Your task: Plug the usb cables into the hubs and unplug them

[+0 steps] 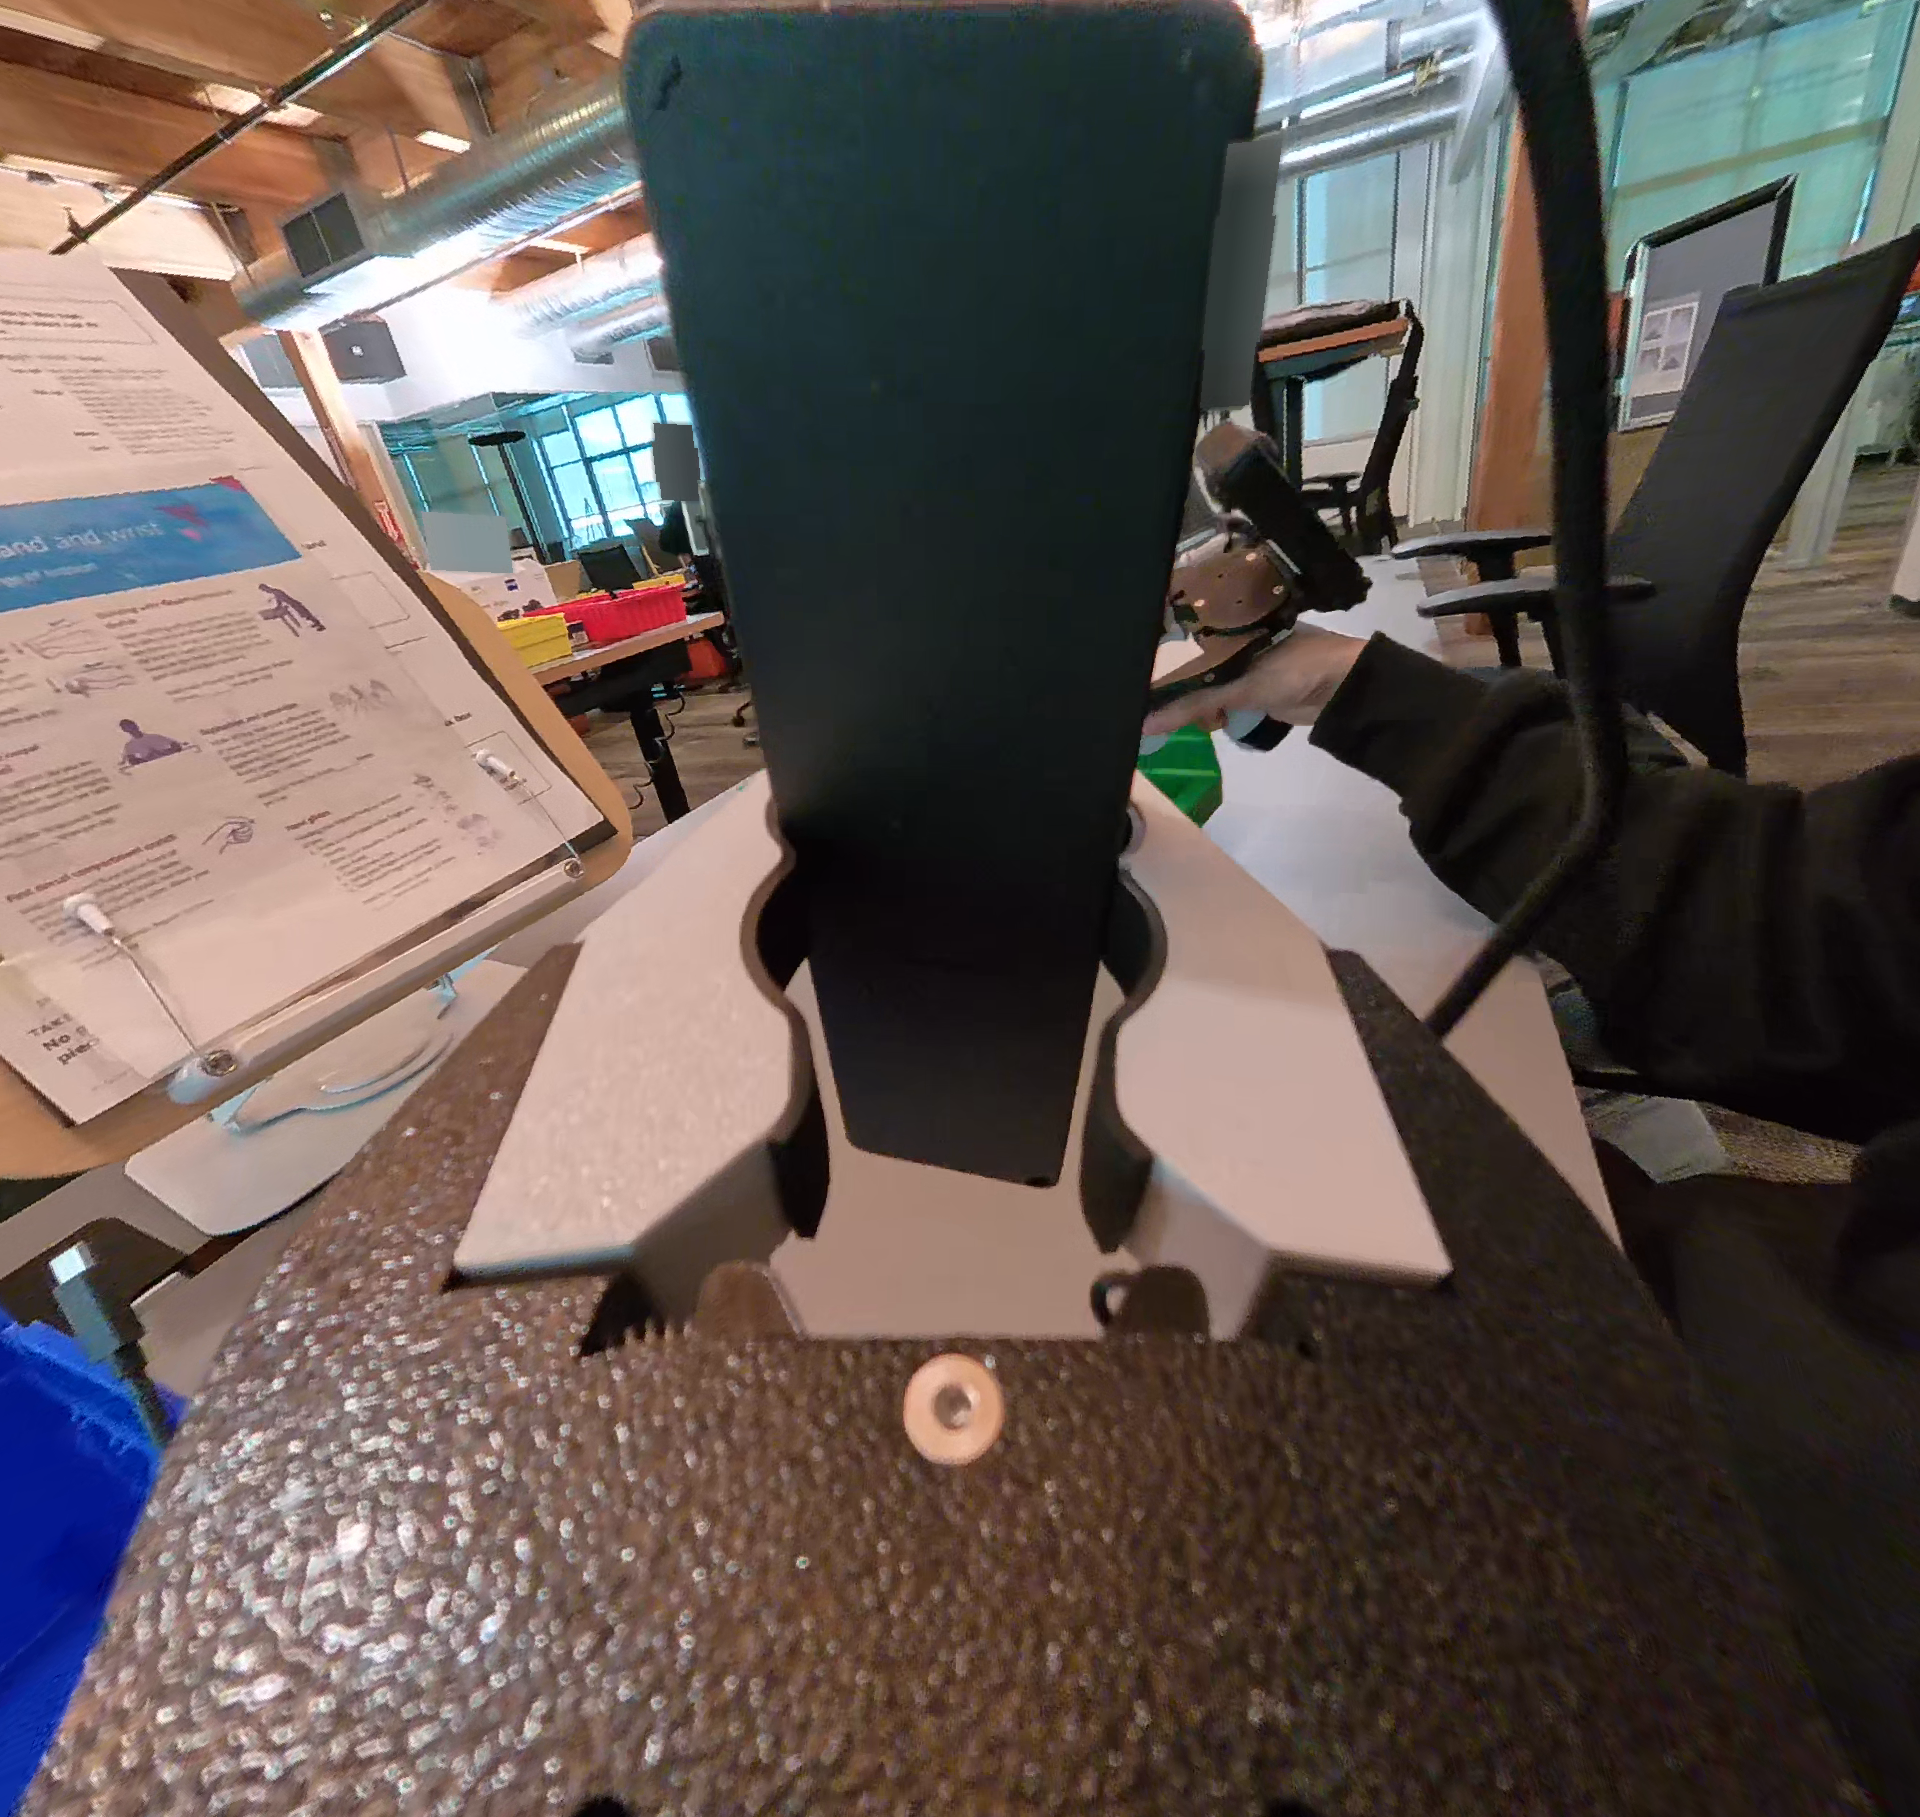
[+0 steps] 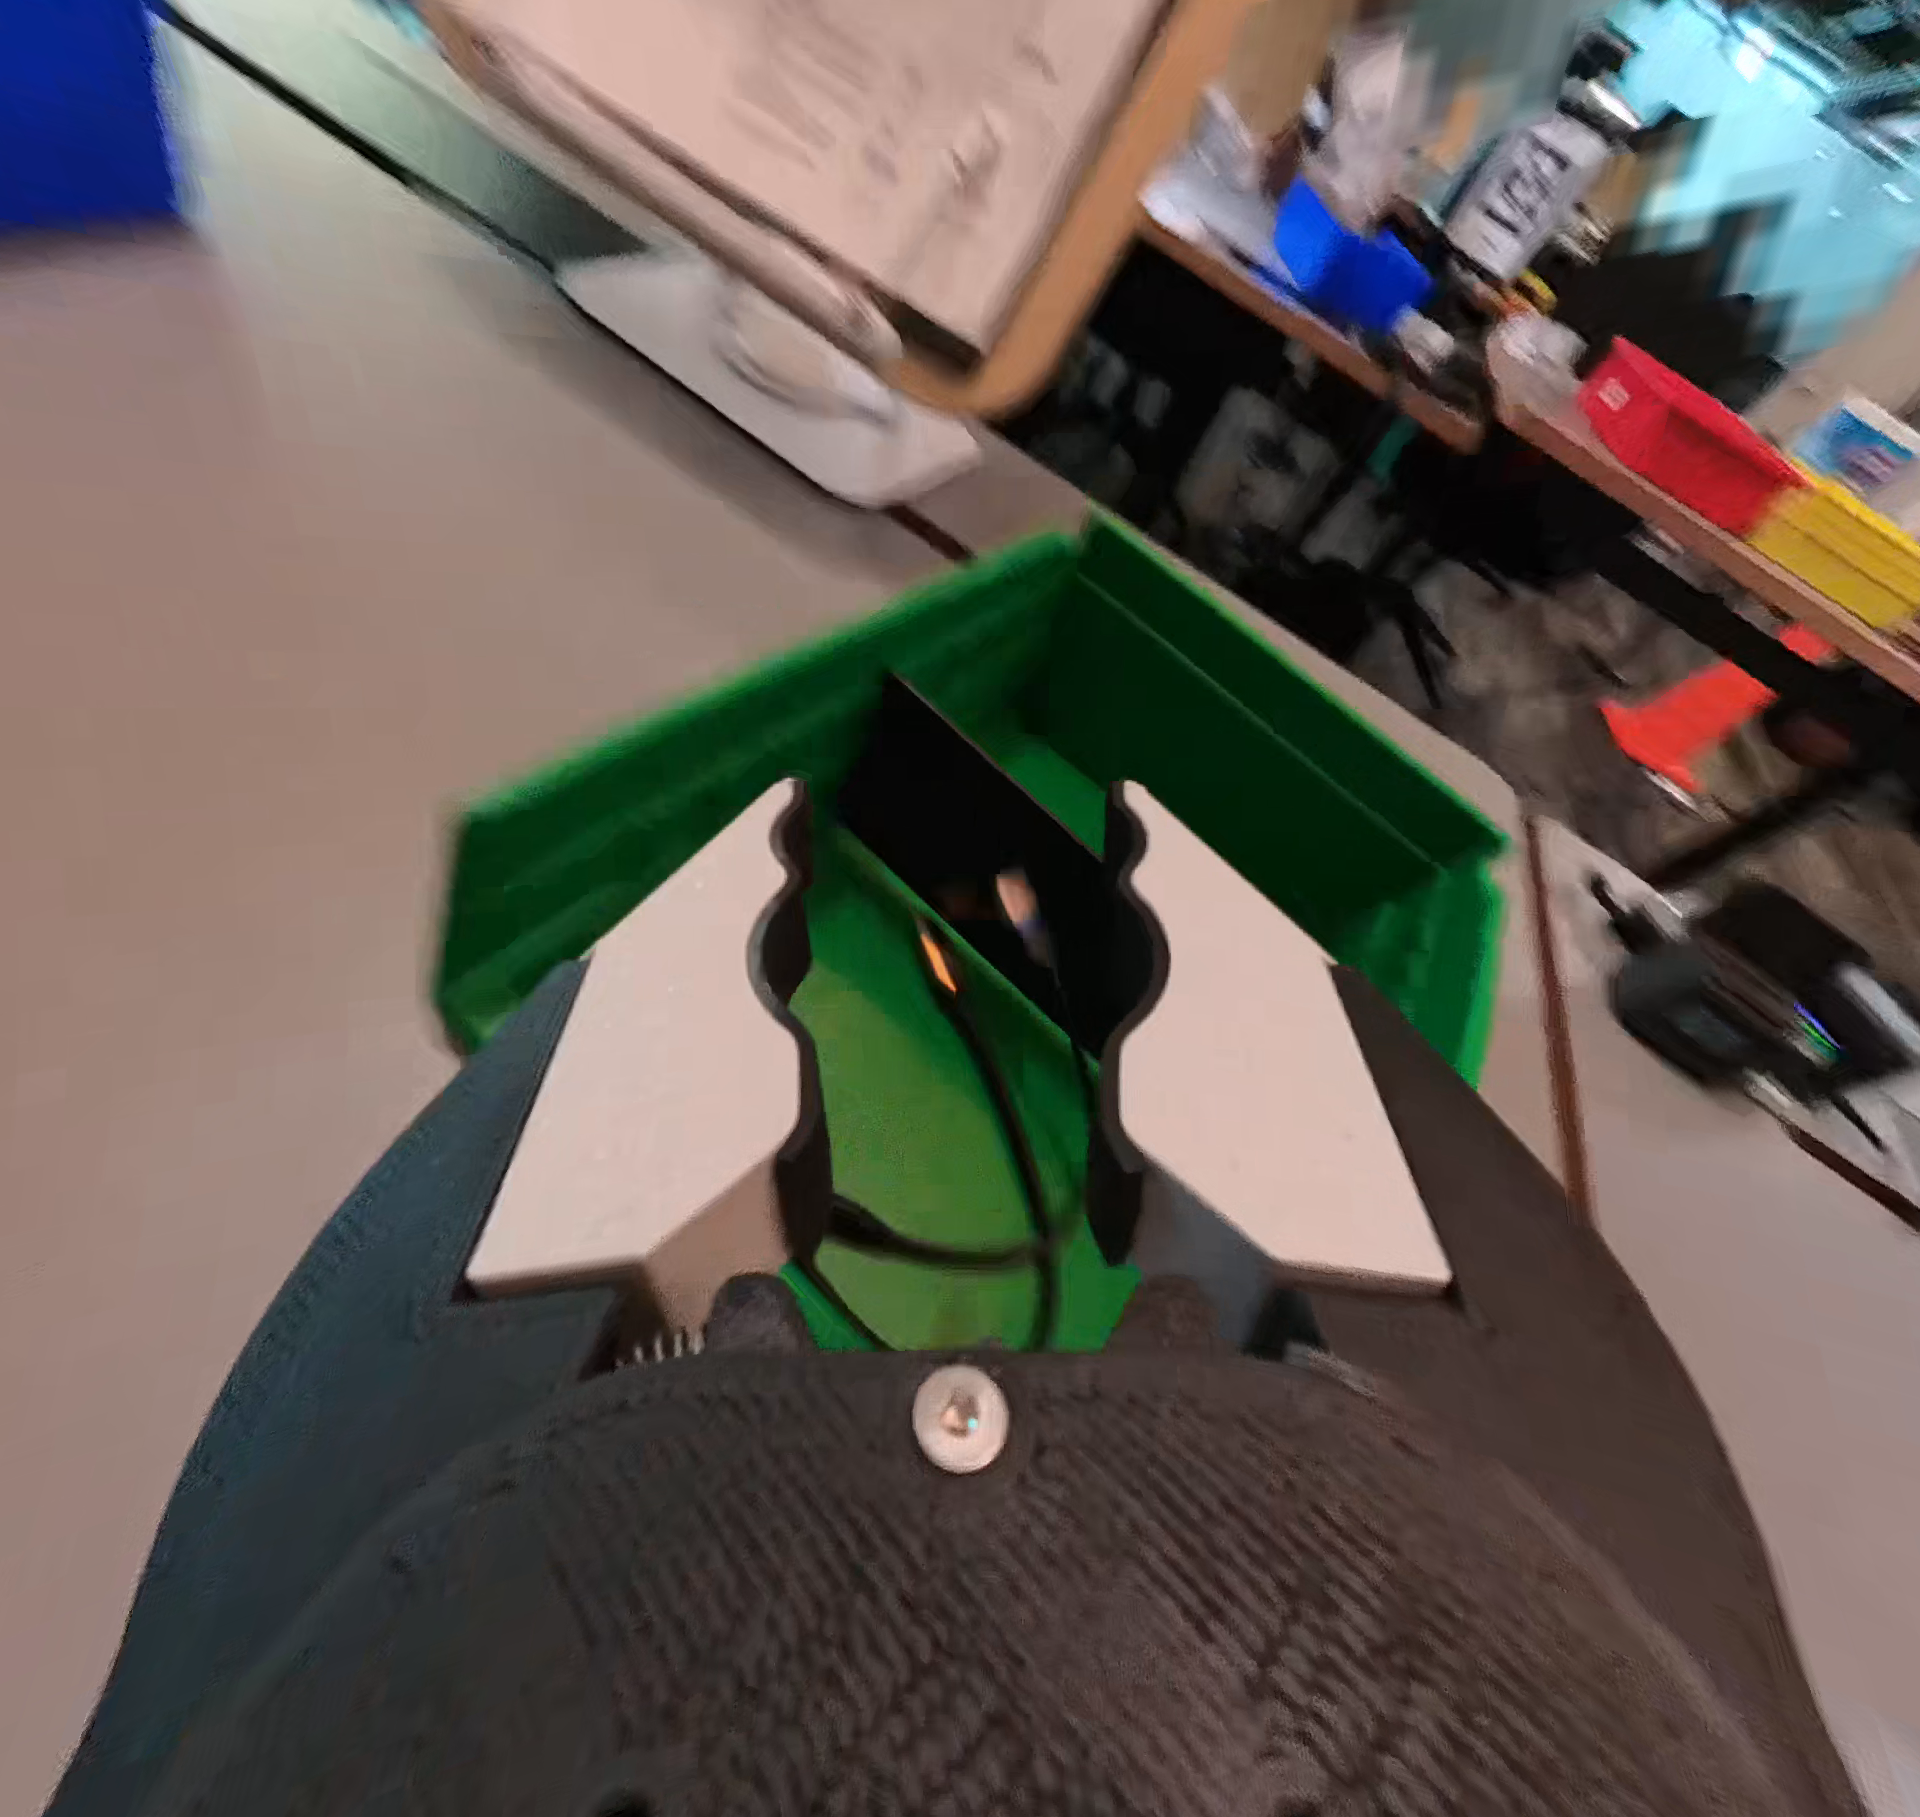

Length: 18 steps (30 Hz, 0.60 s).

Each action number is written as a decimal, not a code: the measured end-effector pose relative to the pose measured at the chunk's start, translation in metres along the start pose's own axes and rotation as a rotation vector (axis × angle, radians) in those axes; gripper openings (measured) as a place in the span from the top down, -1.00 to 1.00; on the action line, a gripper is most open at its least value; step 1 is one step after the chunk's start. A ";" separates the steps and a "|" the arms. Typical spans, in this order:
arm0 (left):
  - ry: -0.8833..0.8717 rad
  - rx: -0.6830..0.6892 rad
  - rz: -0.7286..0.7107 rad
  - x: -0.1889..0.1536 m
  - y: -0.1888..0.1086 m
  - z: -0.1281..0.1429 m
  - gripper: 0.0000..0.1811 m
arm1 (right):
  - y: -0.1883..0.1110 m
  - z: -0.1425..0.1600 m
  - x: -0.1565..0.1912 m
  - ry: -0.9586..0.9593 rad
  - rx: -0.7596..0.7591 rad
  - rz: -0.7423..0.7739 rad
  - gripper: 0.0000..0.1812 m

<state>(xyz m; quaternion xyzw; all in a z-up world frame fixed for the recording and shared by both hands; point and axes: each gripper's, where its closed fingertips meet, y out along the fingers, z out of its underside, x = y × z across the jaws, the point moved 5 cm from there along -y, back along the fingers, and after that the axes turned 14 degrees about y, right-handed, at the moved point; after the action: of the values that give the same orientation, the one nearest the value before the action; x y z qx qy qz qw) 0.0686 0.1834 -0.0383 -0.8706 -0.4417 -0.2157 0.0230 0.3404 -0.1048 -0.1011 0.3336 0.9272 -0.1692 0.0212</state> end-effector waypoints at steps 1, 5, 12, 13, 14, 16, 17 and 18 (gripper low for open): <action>-0.011 -0.016 0.004 -0.001 0.001 -0.002 0.40 | -0.003 -0.013 0.018 0.015 -0.048 -0.093 0.38; -0.039 -0.101 0.063 -0.011 0.005 -0.012 0.40 | -0.009 -0.049 0.131 -0.027 -0.133 -0.571 0.23; -0.041 -0.106 0.144 -0.029 0.017 -0.010 0.39 | -0.009 -0.059 0.300 -0.131 -0.215 -0.959 0.15; -0.036 -0.102 0.161 -0.032 0.019 -0.009 0.40 | -0.007 -0.059 0.304 -0.135 -0.237 -0.927 0.20; -0.033 -0.099 0.175 -0.034 0.020 -0.008 0.40 | -0.005 -0.061 0.305 -0.127 -0.262 -0.893 0.21; -0.031 -0.088 0.205 -0.040 0.025 -0.006 0.40 | -0.012 -0.061 0.309 -0.098 -0.285 -0.956 0.27; -0.026 -0.083 0.216 -0.043 0.026 -0.004 0.40 | -0.015 -0.061 0.312 -0.084 -0.291 -0.993 0.27; -0.023 -0.077 0.228 -0.045 0.028 -0.003 0.40 | -0.017 -0.060 0.313 -0.095 -0.288 -1.018 0.31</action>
<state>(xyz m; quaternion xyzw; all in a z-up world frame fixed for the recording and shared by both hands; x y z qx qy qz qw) 0.0659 0.1317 -0.0491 -0.9178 -0.3314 -0.2186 0.0090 0.0910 0.0938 -0.0873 -0.1731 0.9836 -0.0440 0.0238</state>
